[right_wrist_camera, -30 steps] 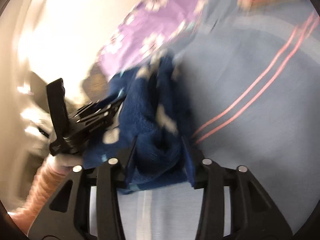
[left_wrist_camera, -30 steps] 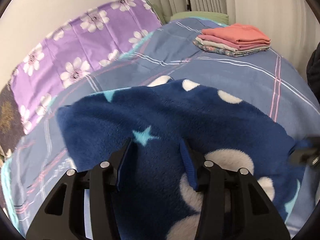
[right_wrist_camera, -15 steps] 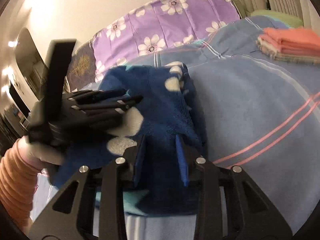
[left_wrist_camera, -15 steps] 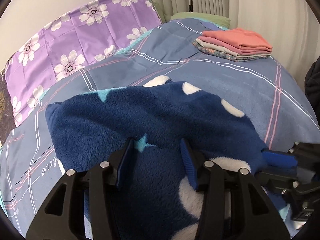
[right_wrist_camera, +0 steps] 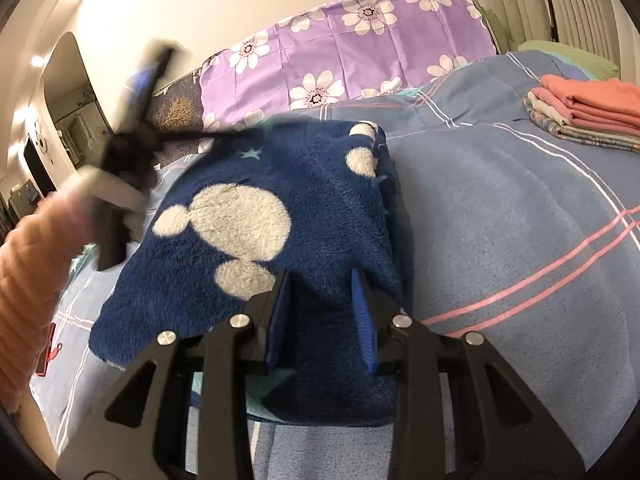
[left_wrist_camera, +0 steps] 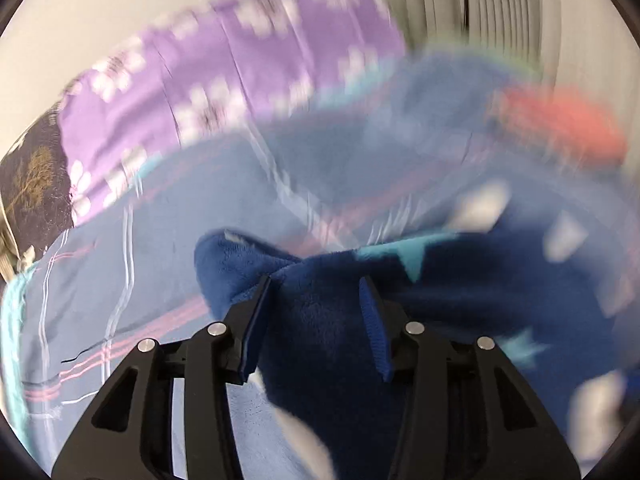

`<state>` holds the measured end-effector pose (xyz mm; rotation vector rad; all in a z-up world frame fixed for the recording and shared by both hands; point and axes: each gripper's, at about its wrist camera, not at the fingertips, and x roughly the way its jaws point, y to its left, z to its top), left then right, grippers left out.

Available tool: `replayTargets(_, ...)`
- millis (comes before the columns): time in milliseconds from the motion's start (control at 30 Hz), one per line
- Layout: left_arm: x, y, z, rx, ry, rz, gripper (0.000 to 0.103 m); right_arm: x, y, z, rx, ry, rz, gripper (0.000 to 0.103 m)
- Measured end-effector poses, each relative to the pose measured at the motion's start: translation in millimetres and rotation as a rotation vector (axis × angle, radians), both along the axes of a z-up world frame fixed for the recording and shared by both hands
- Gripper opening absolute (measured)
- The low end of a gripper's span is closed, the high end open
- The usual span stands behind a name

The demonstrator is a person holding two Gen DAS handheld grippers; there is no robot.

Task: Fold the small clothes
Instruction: 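Fold the lifted end over the bundle and open both grippers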

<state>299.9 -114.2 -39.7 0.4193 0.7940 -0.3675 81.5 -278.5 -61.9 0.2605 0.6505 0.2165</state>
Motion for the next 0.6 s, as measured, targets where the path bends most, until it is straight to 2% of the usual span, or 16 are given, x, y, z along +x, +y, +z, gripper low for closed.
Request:
replayTargets(33,-0.1,-1.4,-13.4,-0.019,-0.042,-0.01,0.047,-0.4,2.3,0.5,-0.002,-0.004,0.009,0.031)
replayTargets(67,2.6,-0.3,-13.8,-0.064,-0.036,0.02,0.047,0.4,4.2,0.4,-0.017,-0.005,0.004,0.031)
replayTargets(100,3.4,-1.0,-13.8,-0.071,-0.03,0.034,0.047,-0.8,5.2,0.5,-0.024,-0.006,0.0,0.031)
replayTargets(167,0.5,-5.9,-13.4,-0.024,-0.041,0.015,0.047,-0.7,5.0,0.1,-0.029,-0.005,-0.003,0.031)
replayTargets(300,-5.7,1.0,-7.3,-0.017,-0.052,0.011,0.046,-1.2,5.7,0.8,-0.03,-0.003,0.003,0.031)
replayTargets(367,-12.7,2.2,9.7,-0.027,-0.084,0.001,0.047,-1.7,5.9,0.9,-0.037,-0.003,0.003,0.031)
replayTargets(500,-28.4,27.2,54.6,-0.143,-0.14,-0.021,0.048,-2.0,2.2,-0.6,-0.017,0.0,0.007,0.031)
replayTargets(600,-29.6,41.1,68.1,-0.199,-0.143,-0.011,0.048,-2.2,2.4,-0.6,-0.014,-0.004,0.008,0.032)
